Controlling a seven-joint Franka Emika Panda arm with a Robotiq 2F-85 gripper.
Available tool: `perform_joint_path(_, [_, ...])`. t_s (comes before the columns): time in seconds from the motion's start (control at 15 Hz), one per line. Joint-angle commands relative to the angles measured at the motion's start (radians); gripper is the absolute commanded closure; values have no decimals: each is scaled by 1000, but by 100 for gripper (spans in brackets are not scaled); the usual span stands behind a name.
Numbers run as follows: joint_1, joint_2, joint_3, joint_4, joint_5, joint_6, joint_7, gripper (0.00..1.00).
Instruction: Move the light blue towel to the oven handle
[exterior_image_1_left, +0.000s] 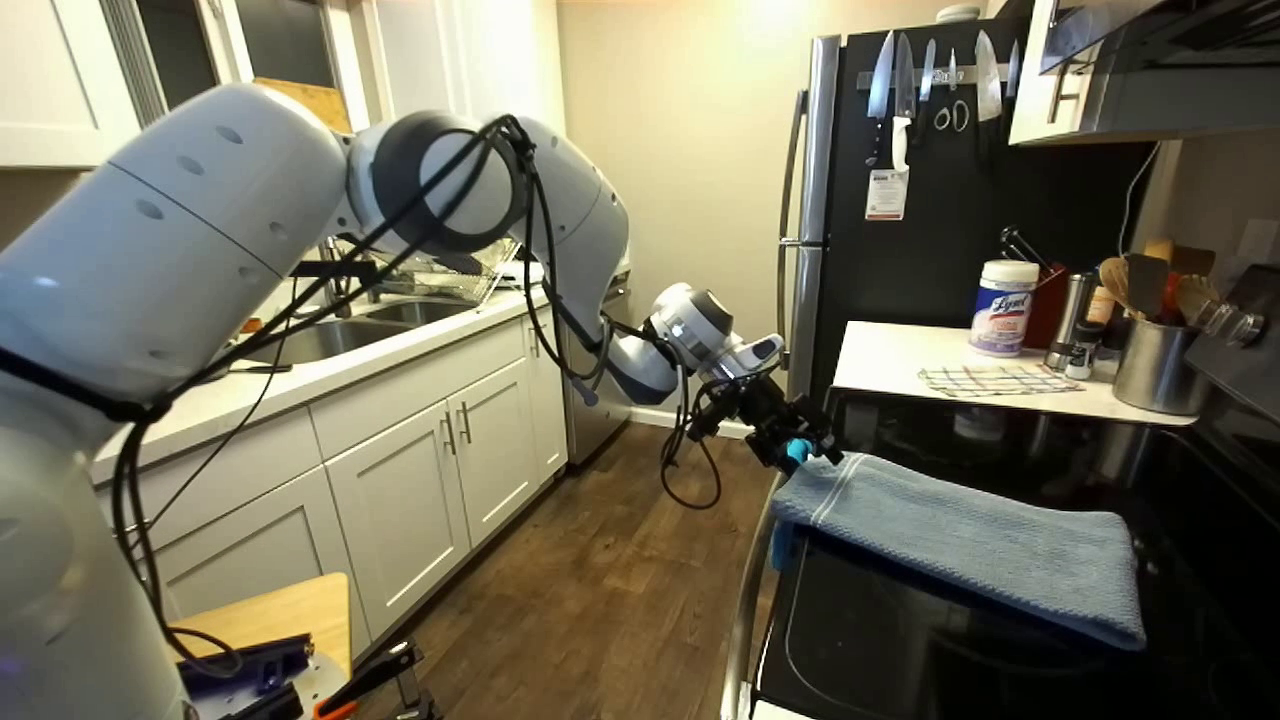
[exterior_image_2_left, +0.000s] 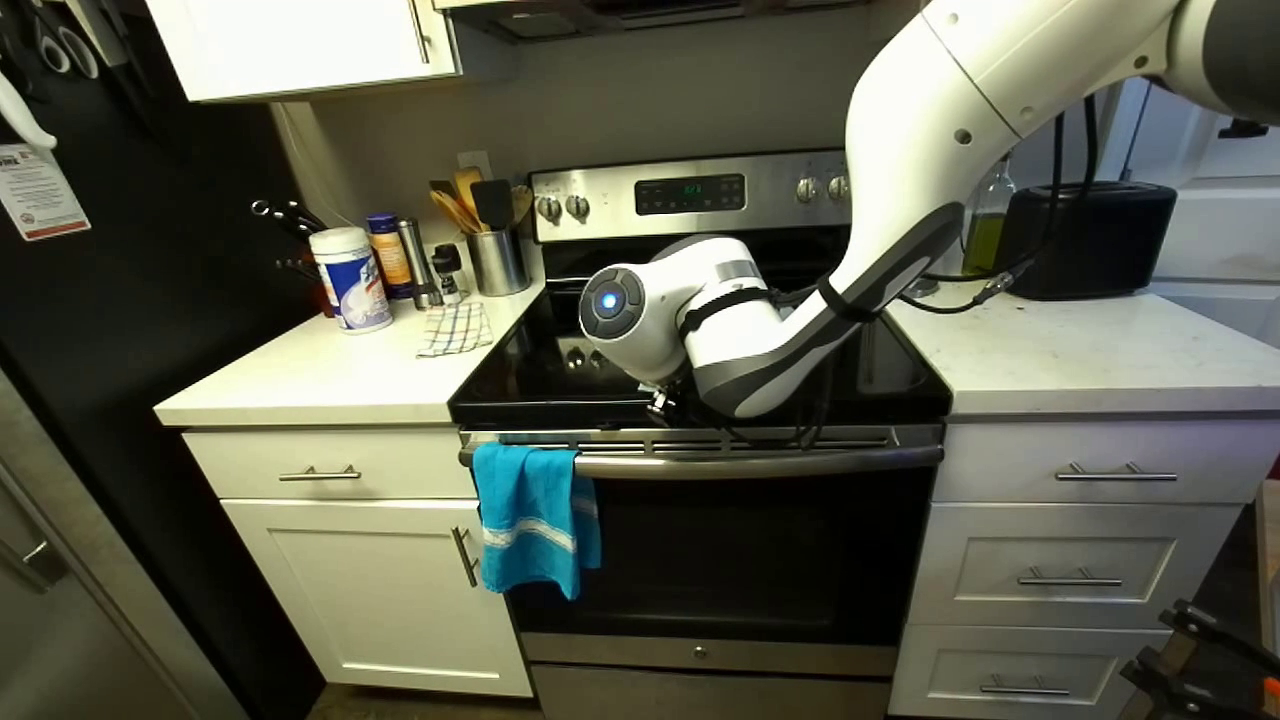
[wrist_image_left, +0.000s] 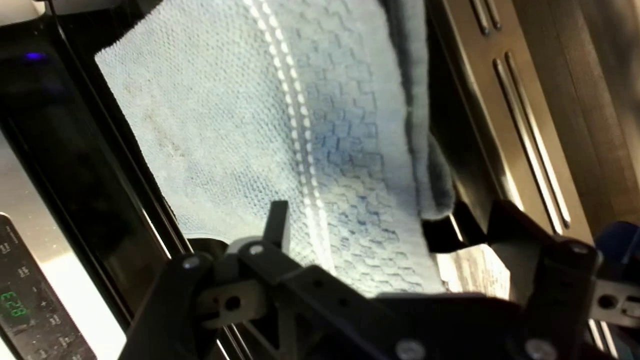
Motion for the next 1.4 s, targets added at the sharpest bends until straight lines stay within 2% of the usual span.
perform_joint_path(0.0, [4, -32, 3, -22, -18, -22, -7, 0])
perform_joint_path(0.53, [-12, -72, 32, -79, 8, -45, -93, 0])
perform_joint_path(1.2, [-12, -114, 35, -138, -9, -93, -100, 0])
perform_joint_path(1.27, [-14, -118, 35, -143, -13, -90, -100, 25])
perform_joint_path(1.33, [-15, -120, 36, -146, -14, -90, -100, 27])
